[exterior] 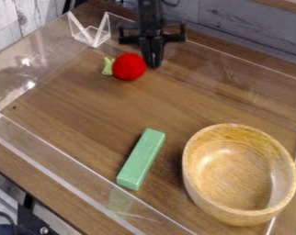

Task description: Move the red object to the left side of the table

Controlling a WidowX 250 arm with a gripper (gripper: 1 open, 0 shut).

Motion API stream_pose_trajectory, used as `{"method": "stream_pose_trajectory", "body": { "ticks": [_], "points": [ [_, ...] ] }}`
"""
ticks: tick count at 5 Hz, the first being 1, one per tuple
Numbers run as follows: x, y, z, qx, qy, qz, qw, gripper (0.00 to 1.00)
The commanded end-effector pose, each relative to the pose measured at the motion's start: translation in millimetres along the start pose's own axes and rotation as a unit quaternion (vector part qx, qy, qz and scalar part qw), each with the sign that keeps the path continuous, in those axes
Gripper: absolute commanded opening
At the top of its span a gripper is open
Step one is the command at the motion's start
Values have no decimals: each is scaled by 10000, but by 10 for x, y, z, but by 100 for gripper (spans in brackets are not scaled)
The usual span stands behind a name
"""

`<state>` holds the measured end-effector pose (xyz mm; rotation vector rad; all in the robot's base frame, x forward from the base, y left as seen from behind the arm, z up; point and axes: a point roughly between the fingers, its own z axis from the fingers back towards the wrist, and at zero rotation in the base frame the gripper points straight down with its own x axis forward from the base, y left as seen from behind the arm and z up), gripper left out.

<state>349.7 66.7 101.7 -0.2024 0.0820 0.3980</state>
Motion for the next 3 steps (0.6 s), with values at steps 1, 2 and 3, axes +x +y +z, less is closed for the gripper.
{"method": "stream_pose_trajectory", "body": {
  "ticks": [1, 2, 3],
  "points": [
    [-51, 41, 633, -201, -478, -148, 9985, 0],
    [-80, 28, 736, -267, -497, -181, 9982, 0],
    [-103, 8, 558, -162, -390, -116, 9990, 100]
  ]
}}
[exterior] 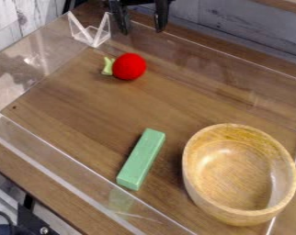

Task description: Move the red object to the left side of the table

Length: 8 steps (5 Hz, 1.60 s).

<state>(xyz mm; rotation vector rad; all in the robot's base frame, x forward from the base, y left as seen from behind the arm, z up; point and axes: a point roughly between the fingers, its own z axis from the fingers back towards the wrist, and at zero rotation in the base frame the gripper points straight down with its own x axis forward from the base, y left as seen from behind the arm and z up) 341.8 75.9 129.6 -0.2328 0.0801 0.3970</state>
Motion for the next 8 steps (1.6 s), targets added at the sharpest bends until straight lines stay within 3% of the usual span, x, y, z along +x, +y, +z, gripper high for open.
{"method": "stream_pose_trajectory", "body": {
  "ticks": [1, 3, 6, 7, 8],
  "points": [
    [32, 27, 262, 120, -410, -102, 9990, 100],
    [174, 107, -50, 331, -436, 189, 9983, 100],
    [278, 304, -515, 658, -370, 480, 9960, 100],
    [288, 318, -586, 702, -331, 462, 9959, 0],
    [247, 429, -475, 634, -333, 676, 9951, 0]
  ]
}}
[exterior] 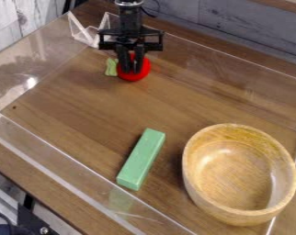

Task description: Move the red object to the left side of the table

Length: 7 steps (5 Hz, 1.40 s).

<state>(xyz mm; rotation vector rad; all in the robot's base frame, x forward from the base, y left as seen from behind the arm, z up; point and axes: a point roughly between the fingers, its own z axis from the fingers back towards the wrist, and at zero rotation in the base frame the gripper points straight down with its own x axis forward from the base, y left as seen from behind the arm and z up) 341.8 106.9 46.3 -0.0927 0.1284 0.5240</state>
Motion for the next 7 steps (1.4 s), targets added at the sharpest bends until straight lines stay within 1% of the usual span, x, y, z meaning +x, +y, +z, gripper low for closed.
{"method": "stream_pose_trajectory", "body": {
  "ticks": [1, 2, 3, 4, 5, 6, 7],
  "points": [
    [-31, 141, 414, -196, -333, 201, 9990, 0],
    [-139, 131, 391, -233, -235, -48, 9994, 0],
    [-242, 154, 326, -214, -158, -421, 9988, 0],
    [-347, 187, 225, -151, -78, -773, 9969, 0],
    [-497, 295, 268, -69, 38, -1252, 9921, 0],
    [-622, 412, 283, -16, 119, -1509, 9885, 0],
    [-571, 471, 333, -25, 151, -1311, 9913, 0]
  ]
}}
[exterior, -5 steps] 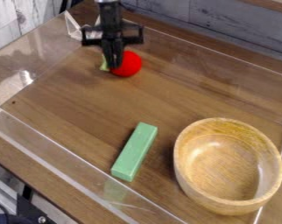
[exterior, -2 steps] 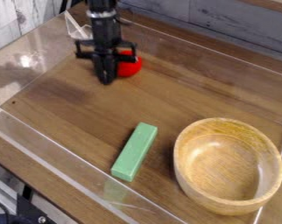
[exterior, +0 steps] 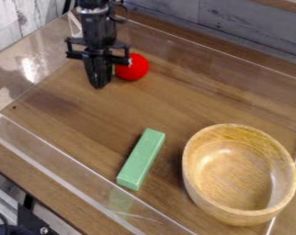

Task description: Move the red object to the left side of the table

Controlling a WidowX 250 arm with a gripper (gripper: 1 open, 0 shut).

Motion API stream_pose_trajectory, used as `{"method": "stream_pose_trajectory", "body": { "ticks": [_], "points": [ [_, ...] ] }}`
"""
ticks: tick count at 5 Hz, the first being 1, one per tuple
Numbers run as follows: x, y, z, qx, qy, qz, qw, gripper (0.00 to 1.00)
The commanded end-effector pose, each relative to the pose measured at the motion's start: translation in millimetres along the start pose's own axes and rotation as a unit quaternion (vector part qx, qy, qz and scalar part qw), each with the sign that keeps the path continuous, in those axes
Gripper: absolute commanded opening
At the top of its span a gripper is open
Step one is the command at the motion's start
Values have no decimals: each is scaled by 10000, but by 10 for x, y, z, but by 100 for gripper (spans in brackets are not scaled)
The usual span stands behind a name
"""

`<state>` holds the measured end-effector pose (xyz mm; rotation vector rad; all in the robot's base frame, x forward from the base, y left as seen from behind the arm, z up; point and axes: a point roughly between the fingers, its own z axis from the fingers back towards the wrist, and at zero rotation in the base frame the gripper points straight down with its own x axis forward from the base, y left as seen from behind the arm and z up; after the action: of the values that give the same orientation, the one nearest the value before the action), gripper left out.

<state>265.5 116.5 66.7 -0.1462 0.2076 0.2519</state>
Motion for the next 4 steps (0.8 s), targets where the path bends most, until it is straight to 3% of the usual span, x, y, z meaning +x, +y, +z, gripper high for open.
{"method": "stream_pose_trajectory", "body": {
  "ticks": [1, 4],
  "points": [
    [101, 83, 259, 36, -320, 263, 9991, 0],
    [157, 365, -127, 46, -251, 778, 9966, 0]
  ]
}}
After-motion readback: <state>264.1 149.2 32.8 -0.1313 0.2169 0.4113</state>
